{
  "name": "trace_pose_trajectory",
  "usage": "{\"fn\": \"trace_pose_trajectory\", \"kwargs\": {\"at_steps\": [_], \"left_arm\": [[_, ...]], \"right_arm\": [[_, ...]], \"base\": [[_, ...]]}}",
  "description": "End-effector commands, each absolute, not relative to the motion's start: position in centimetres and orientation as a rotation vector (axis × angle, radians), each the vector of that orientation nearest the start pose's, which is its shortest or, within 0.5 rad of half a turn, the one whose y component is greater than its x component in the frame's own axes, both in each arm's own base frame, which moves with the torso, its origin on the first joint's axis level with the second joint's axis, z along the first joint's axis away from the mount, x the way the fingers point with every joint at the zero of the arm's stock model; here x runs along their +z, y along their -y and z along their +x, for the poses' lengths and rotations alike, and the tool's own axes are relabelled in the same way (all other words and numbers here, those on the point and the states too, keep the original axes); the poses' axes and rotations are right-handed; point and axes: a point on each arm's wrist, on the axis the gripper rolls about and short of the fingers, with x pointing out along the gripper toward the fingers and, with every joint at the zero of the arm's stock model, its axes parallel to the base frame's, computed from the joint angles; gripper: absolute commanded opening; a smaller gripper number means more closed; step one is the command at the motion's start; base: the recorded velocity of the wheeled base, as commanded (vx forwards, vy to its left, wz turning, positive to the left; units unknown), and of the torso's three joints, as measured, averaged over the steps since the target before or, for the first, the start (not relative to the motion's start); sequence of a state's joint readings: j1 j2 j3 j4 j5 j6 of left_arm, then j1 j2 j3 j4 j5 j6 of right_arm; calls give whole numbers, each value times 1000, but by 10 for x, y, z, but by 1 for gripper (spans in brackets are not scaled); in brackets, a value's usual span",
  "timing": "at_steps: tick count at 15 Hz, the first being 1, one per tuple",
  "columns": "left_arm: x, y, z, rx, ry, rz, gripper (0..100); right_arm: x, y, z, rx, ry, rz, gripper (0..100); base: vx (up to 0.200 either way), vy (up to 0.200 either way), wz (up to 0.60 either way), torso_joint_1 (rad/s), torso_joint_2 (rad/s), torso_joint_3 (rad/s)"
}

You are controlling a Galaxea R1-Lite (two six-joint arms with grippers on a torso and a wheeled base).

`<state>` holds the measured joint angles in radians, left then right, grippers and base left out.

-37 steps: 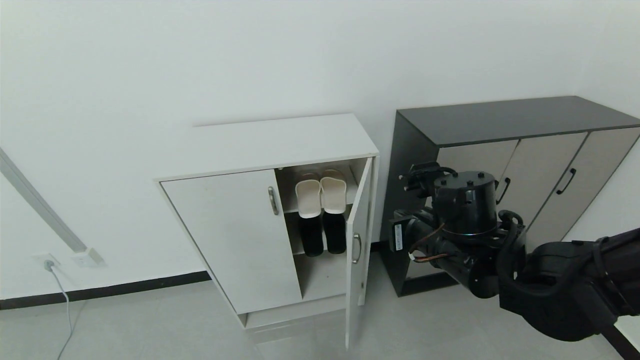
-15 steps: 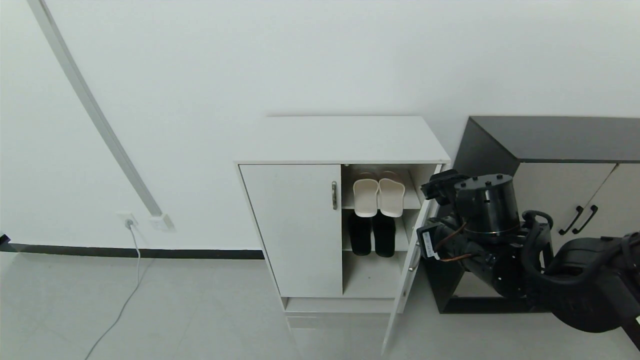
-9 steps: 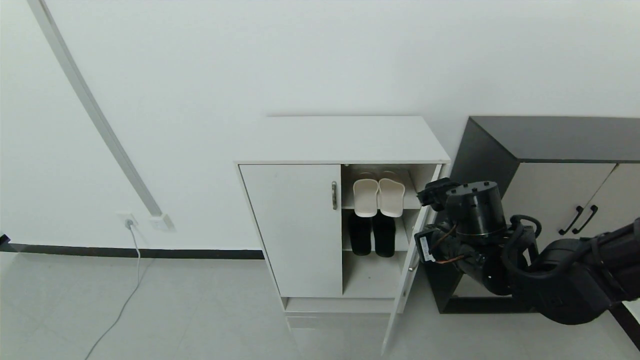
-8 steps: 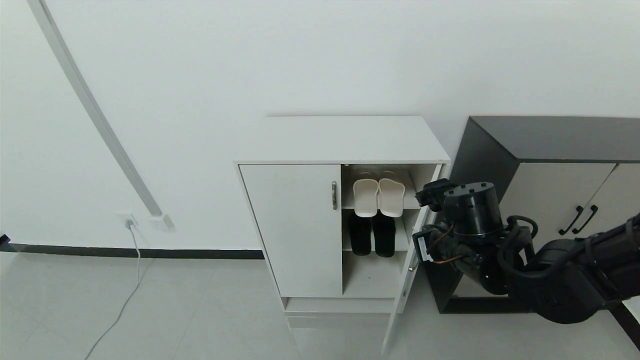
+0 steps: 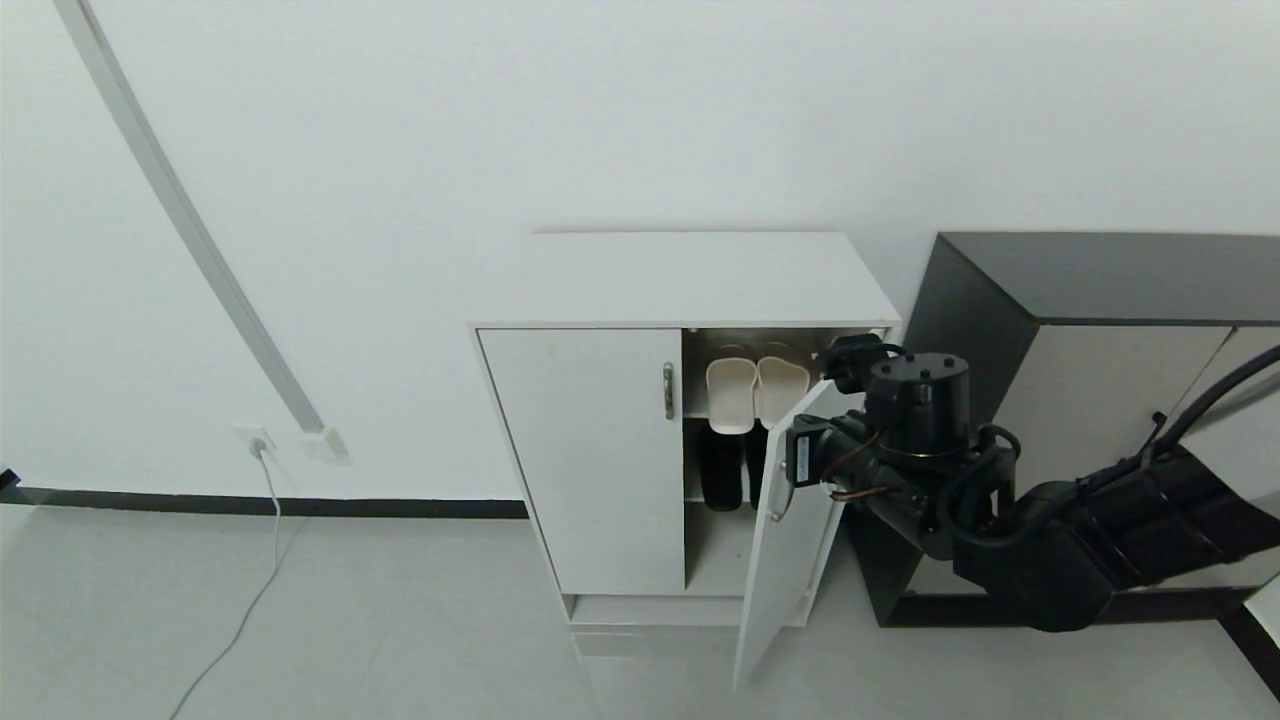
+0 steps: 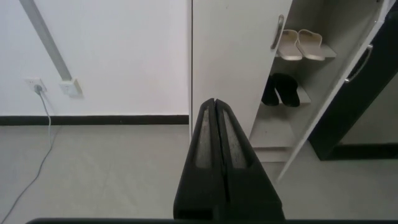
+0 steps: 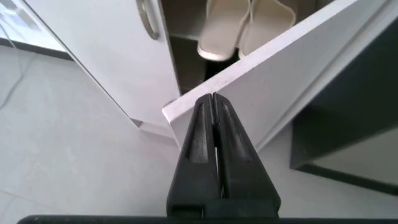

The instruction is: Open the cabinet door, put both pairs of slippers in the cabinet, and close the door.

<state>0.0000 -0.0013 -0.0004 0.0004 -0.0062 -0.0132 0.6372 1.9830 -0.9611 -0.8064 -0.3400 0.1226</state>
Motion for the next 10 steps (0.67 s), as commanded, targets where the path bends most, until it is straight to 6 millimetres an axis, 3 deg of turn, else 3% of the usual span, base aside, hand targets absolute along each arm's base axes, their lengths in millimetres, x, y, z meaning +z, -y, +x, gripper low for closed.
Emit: {"fn": "trace_pose_trajectory", "kwargs": {"at_steps": [1,3,6,10], "left_arm": [[75,0,-23,-6,-2,-14,0],[75,0,-23,-8,-2,-12,0],[75,0,-23,-8,0,-11,0],[75,0,-23,-6,-2,-9,0]], "right_arm": [[139,-217,305,289,-206,22,0],[153,-209,293,315,-129,58,0],[144,-189,262,378,-201,32,0],[127,-176,244,376,-246,14,0]], "base": [[0,0,0,0,0,0],[0,0,0,0,0,0],[0,0,0,0,0,0],[200,0,0,-7,4,2]]}}
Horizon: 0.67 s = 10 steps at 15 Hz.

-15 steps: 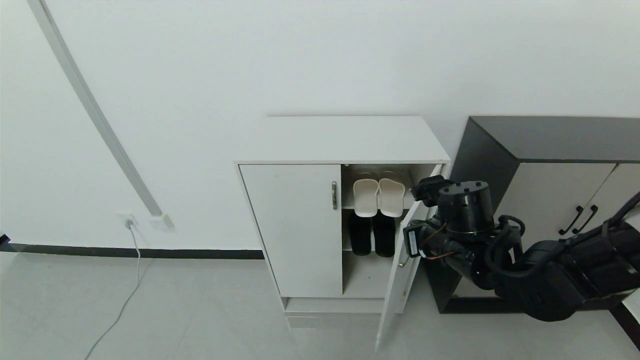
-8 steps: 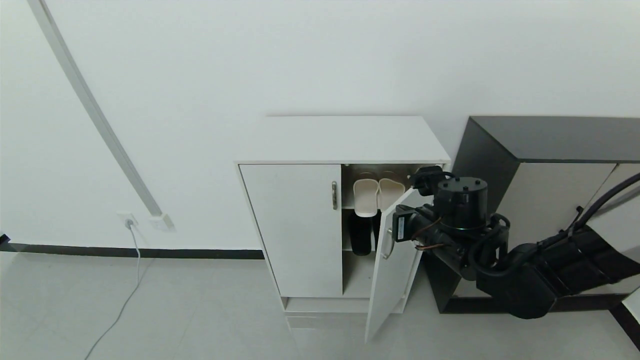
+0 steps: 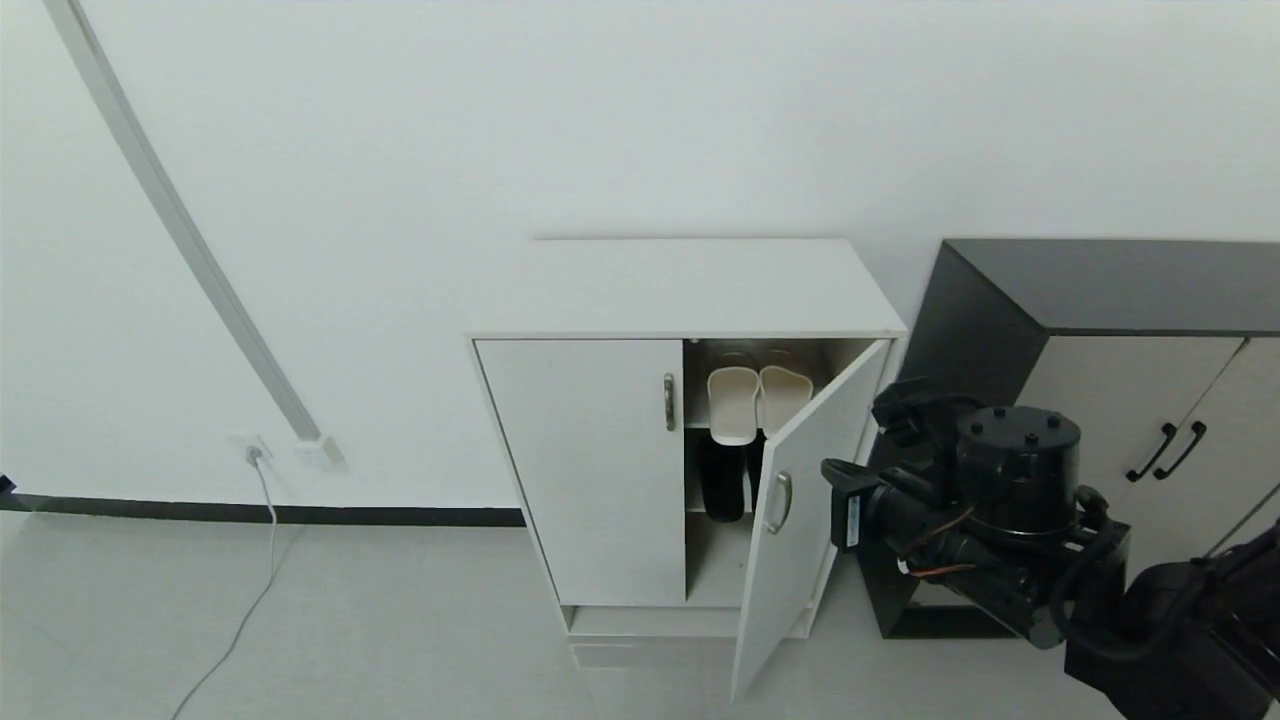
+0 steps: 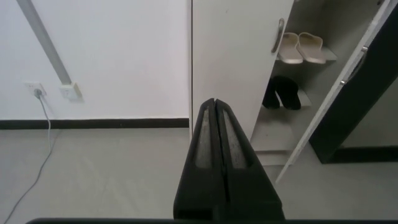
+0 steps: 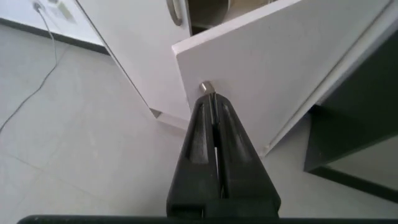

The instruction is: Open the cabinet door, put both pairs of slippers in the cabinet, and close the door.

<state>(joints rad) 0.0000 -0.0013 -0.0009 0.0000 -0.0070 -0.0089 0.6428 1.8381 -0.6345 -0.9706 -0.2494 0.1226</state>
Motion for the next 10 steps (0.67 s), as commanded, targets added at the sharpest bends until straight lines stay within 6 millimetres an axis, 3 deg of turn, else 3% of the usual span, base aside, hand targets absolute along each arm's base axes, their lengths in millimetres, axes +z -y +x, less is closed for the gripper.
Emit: {"fn": "trace_pose_trajectory", "kwargs": {"at_steps": [1,2,5,10], "left_arm": [[75,0,-23,-6,0,-9,0],[75,0,-23,-8,0,-9,0],[75,0,-23,-6,0,-9,0],[75,0,-23,-6,0,-11,0]], "right_arm": [[127,-176,244,376,-245,13,0],[122,-171,239,373,-251,10,0],[119,-173,240,375,-258,6,0],[107,-184,261,386,-278,2,0]], "base": [[200,0,0,7,2,2],[200,0,0,17,2,-2],[0,0,0,0,0,0],[0,0,0,0,0,0]]}}
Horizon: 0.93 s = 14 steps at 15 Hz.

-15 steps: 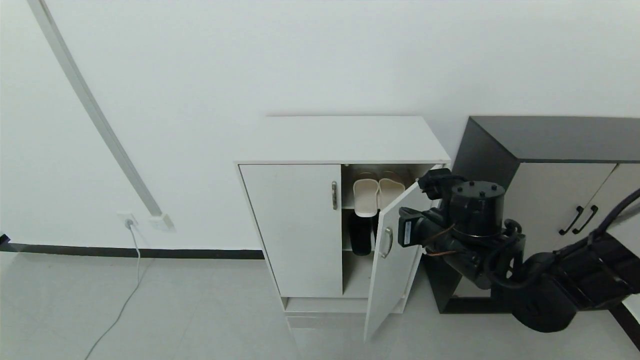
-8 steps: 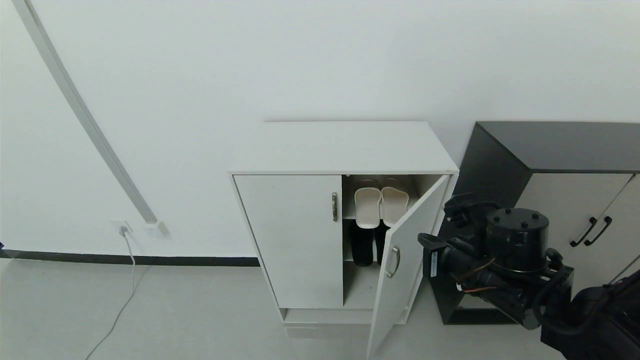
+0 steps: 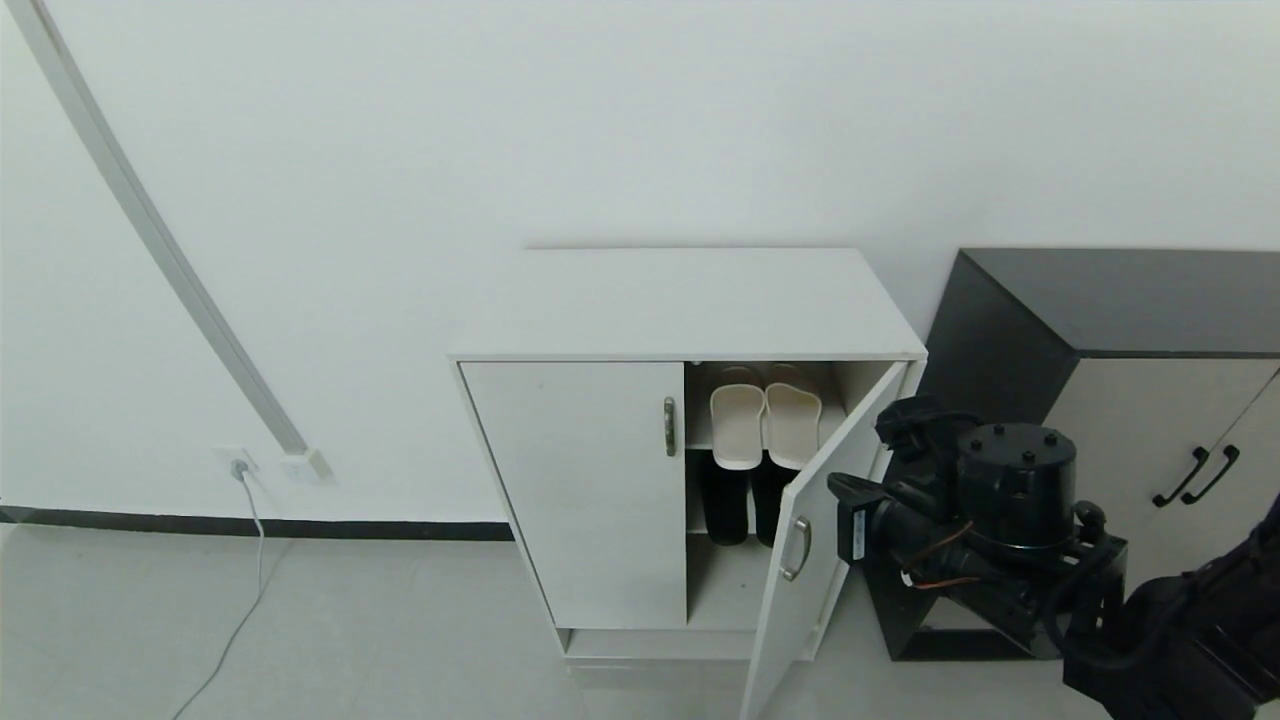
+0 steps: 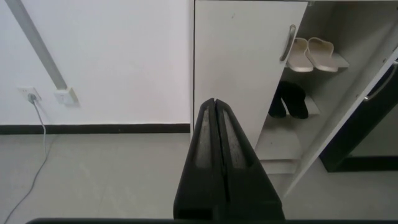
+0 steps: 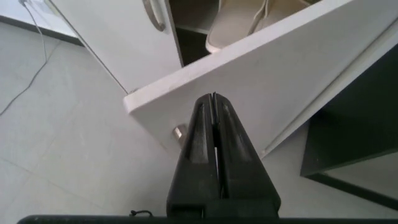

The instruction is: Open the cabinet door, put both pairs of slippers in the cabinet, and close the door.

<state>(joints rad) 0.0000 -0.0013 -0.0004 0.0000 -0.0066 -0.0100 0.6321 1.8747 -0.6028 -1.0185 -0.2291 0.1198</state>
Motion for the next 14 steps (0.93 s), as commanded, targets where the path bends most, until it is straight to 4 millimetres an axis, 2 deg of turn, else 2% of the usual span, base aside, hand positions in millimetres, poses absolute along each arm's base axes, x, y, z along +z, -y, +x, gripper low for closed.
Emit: {"fn": "trace_pose_trajectory", "kwargs": {"at_steps": [1,5,14], "left_arm": [[75,0,-23,-6,0,-11,0],[75,0,-23,-6,0,-12,0],[75,0,-23,-6,0,-12,0]], "right_arm": [[104,-186,267,388,-279,3,0],[95,-189,289,360,-276,9,0],[89,-202,321,340,-241,17,0]], "base": [[0,0,0,0,0,0],[0,0,0,0,0,0],[0,0,0,0,0,0]]}}
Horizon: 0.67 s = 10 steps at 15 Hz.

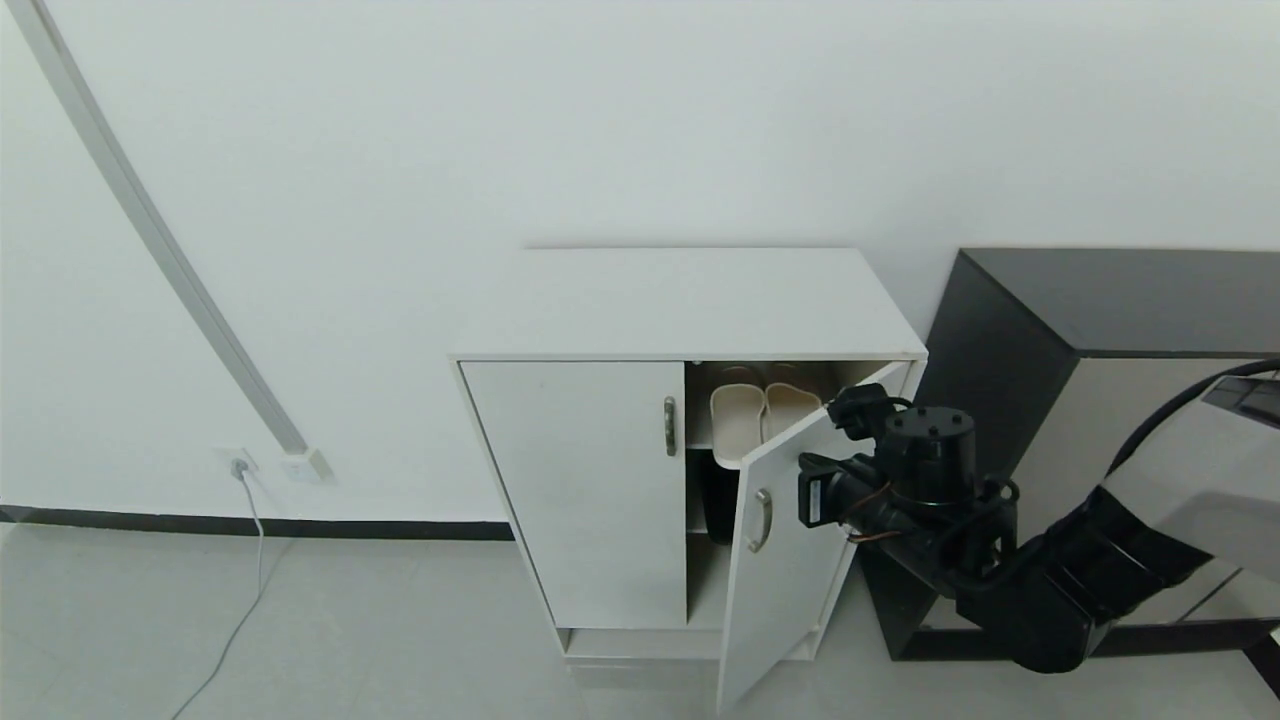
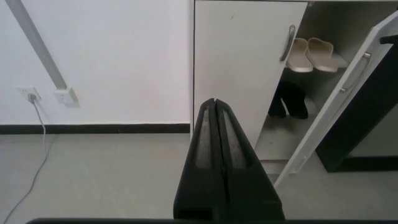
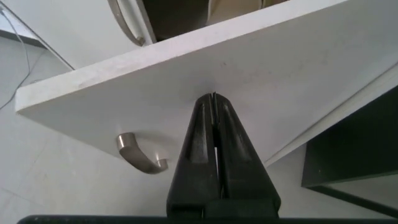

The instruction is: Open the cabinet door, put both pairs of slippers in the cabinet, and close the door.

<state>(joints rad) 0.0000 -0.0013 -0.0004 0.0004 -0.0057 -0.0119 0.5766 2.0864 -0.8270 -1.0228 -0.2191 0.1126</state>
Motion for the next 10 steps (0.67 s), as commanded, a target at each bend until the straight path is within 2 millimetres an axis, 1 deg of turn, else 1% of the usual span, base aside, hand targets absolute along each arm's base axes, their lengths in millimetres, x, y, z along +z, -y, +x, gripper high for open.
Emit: {"fn": "trace_pose_trajectory", "kwargs": {"at_steps": [1,4,10], "left_arm": [[75,0,-23,-6,0,-12,0],[75,0,-23,-6,0,-12,0],[75,0,-23,-6,0,-12,0]], "right_arm": [[89,-203,323,340,-238,19,0],[88,-204,335,327,-223,27,0],[81,-207,352,311,-216,29,0]], "base": [[0,0,0,0,0,0],[0,0,0,0,0,0],[0,0,0,0,0,0]]}}
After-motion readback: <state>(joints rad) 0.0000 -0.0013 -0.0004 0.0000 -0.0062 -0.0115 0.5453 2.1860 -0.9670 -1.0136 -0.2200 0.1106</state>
